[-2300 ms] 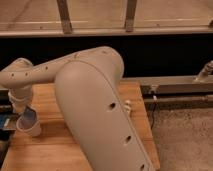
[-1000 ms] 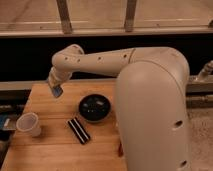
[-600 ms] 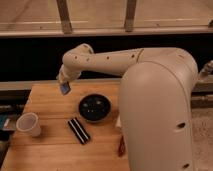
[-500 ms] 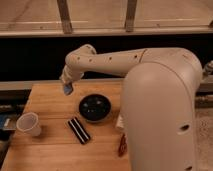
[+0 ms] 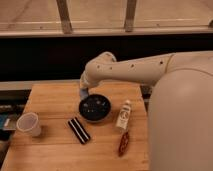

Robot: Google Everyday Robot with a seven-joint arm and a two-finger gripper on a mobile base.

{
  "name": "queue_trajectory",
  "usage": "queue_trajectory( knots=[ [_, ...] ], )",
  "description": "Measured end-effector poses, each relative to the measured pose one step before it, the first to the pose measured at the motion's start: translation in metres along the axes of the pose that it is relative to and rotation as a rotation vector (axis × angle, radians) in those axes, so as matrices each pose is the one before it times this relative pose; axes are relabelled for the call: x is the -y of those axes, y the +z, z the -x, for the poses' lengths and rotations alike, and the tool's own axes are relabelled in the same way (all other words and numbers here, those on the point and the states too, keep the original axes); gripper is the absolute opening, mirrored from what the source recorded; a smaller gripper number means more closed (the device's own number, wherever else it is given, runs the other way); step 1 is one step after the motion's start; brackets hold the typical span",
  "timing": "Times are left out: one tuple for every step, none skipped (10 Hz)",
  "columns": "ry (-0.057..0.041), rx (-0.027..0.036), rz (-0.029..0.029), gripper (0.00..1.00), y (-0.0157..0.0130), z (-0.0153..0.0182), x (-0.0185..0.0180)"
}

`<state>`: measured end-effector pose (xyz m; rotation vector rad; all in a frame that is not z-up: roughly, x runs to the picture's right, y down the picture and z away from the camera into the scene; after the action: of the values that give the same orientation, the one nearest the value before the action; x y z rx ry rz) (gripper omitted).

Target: Place the white sponge in the ceramic bowl

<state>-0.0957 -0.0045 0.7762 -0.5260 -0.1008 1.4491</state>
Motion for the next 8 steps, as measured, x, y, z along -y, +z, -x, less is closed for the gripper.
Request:
queue_trajectory(
  knots=[
    [0.05057, 0.00297, -0.01625, 0.0, -0.00732, -0.01305, 0.02038],
    [0.04642, -0.00127, -0.01604, 0.02, -0.00559, -0.01157, 0.01892],
    [0.01872, -0.0041, -0.01001, 0.03, -0.00272, -0.00539, 0.01063],
    [-0.00066, -0.00081, 0.00146, 0.04, 0.00029, -0.00026, -0.00109],
    [-0.00496, -0.00182, 0.00475, 0.11, 0.00097, -0.00044, -0.00442],
    [0.00072, 0.00062, -0.00028, 0.21, -0.00043, 0.00017, 0.00041],
    [0.00193, -0.0003, -0.00123, 0.29, 0.00002, -0.00029, 0.0015],
    [0.00031, 0.00058, -0.00013, 0.39, -0.00023, 0.00023, 0.00018]
  ],
)
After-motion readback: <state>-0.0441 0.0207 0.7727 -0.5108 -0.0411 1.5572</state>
